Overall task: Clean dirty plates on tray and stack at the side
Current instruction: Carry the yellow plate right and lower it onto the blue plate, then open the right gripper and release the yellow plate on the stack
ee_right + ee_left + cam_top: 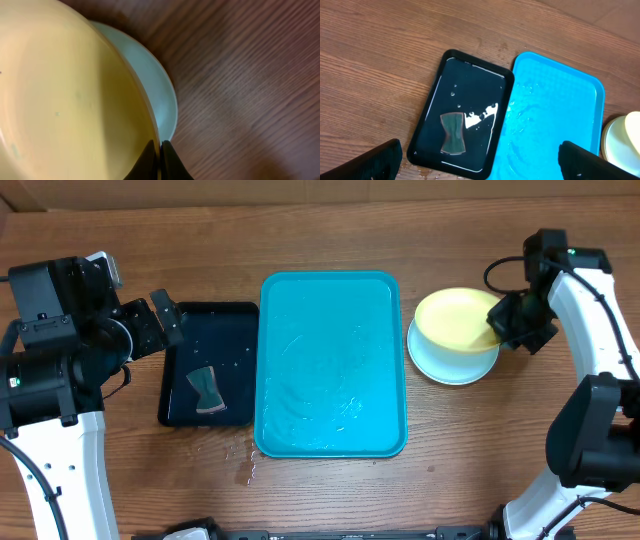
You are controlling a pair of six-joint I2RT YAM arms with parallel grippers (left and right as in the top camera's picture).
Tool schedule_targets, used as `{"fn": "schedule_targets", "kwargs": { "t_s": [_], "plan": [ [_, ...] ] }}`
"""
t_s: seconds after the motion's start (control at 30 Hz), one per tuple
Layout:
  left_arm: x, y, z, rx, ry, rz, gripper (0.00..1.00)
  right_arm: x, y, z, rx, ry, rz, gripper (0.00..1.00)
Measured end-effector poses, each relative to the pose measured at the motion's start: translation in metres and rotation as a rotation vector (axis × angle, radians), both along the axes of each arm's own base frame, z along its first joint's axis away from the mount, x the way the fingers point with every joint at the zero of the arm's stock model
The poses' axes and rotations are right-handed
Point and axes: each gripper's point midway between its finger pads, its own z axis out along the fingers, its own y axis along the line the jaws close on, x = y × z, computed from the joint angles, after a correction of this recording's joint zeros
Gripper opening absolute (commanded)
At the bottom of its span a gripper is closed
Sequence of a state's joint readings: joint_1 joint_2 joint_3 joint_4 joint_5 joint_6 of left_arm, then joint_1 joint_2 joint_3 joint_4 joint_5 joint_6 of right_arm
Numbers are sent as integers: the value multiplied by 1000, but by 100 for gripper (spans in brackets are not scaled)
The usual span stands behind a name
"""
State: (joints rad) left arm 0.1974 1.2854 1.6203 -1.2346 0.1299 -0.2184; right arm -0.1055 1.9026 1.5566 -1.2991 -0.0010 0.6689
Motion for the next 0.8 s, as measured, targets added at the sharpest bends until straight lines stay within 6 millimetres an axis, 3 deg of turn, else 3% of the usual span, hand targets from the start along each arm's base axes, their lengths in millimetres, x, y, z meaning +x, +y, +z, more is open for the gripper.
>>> {"fn": "schedule_targets", "kwargs": {
  "t_s": [0.23, 0.33, 0.43, 0.47, 0.7, 0.8],
  "plan": [
    [0, 0, 0, 0, 0, 0, 100, -16, 5, -34, 22, 41, 13, 6],
    [0, 0, 0, 0, 0, 0, 100, -21, 8, -48, 35, 43, 6, 31],
    [0, 0, 0, 0, 0, 0, 100, -27, 10, -58, 43, 51, 11, 73],
    [0, 0, 0, 0, 0, 0, 100, -27, 10, -59, 44, 52, 16, 79],
    [0, 0, 0, 0, 1, 0, 100, -6, 9, -67, 36, -49, 66, 79],
    [0, 0, 0, 0, 1, 0, 100, 2, 8, -68, 30, -84, 124, 75]
  ]
}}
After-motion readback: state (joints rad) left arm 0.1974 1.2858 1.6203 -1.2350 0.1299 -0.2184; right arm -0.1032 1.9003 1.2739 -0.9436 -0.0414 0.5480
